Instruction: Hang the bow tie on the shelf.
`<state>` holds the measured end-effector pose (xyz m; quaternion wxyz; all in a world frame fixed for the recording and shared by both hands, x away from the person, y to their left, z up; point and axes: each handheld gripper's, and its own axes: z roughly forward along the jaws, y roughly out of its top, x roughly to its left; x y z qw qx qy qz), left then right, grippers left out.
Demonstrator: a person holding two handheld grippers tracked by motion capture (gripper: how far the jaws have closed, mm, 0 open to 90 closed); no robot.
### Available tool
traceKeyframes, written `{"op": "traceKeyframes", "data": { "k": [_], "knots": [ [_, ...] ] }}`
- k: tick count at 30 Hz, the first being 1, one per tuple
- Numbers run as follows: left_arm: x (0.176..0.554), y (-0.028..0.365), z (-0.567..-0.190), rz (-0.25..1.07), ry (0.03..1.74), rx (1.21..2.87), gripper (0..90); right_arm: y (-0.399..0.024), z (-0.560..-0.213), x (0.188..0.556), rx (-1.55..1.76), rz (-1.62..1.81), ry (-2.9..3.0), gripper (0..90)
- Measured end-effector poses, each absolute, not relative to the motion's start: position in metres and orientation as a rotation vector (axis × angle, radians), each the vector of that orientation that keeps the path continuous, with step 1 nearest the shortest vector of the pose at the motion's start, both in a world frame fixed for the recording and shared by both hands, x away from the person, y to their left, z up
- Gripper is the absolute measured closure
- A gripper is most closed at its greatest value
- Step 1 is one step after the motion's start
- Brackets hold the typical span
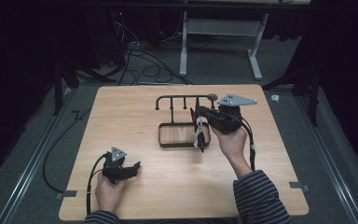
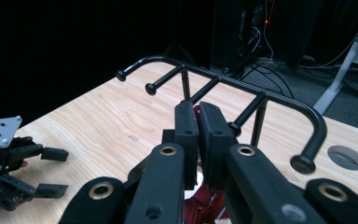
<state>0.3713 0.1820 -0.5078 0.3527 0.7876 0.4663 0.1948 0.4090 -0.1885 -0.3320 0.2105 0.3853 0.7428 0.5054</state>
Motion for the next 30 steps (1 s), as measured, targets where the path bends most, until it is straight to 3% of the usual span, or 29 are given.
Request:
{"op": "traceKeyframes", "data": {
  "k": [30],
  "knots": [
    [0.371, 0.182, -0.508, 0.502, 1.204, 2.041, 22.9, -0.162, -0.332, 0.44, 1.118, 1.346, 2.072, 88.6]
  ]
}}
